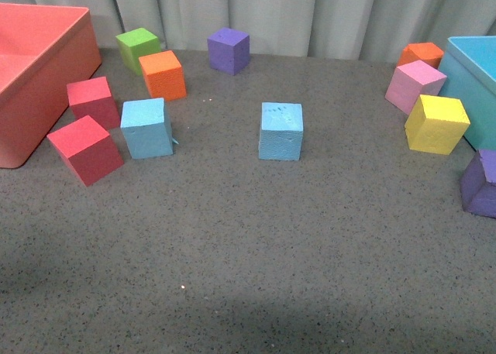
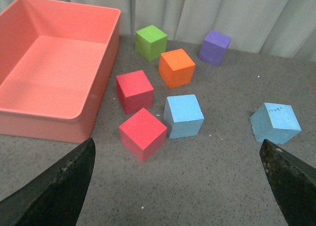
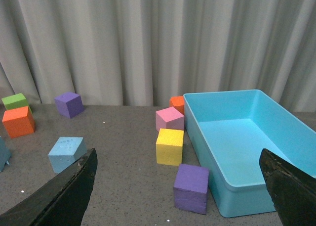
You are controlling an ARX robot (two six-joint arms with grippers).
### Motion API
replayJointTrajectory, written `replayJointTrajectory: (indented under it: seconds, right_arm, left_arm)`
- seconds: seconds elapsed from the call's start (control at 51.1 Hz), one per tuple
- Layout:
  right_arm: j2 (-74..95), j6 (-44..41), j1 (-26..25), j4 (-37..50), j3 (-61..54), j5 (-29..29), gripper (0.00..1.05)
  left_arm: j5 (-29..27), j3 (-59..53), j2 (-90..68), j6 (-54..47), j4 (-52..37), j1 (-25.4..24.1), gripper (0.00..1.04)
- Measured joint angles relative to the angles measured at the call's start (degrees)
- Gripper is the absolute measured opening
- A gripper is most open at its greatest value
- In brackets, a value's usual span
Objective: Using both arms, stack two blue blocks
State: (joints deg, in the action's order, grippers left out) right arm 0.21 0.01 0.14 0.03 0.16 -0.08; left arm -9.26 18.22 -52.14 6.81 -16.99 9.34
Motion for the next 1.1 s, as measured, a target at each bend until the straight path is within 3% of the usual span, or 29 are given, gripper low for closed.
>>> replayJointTrajectory:
  seconds: [0.157, 0.47, 0.783, 1.096]
  right_arm:
    - [0.0, 0.0, 0.0, 0.0, 0.0, 0.0, 0.95]
    - [0.0, 0.0, 0.0, 0.0, 0.0, 0.0, 0.95]
    - [0.0, 0.0, 0.0, 0.0, 0.0, 0.0, 0.95]
    - [0.0, 0.0, 0.0, 0.0, 0.0, 0.0, 0.95]
  left_arm:
    - [-1.2, 14.0, -25.2, 1.1, -2.4, 1.7, 0.98]
    - [-1.1, 43.4, -52.1, 5.0, 17.4, 2.3, 0.98]
    - [-0.4, 55.2, -62.4, 7.9, 27.3, 3.2, 0.98]
    - [-0.7, 62.2, -69.1, 9.9, 31.1, 2.8, 0.98]
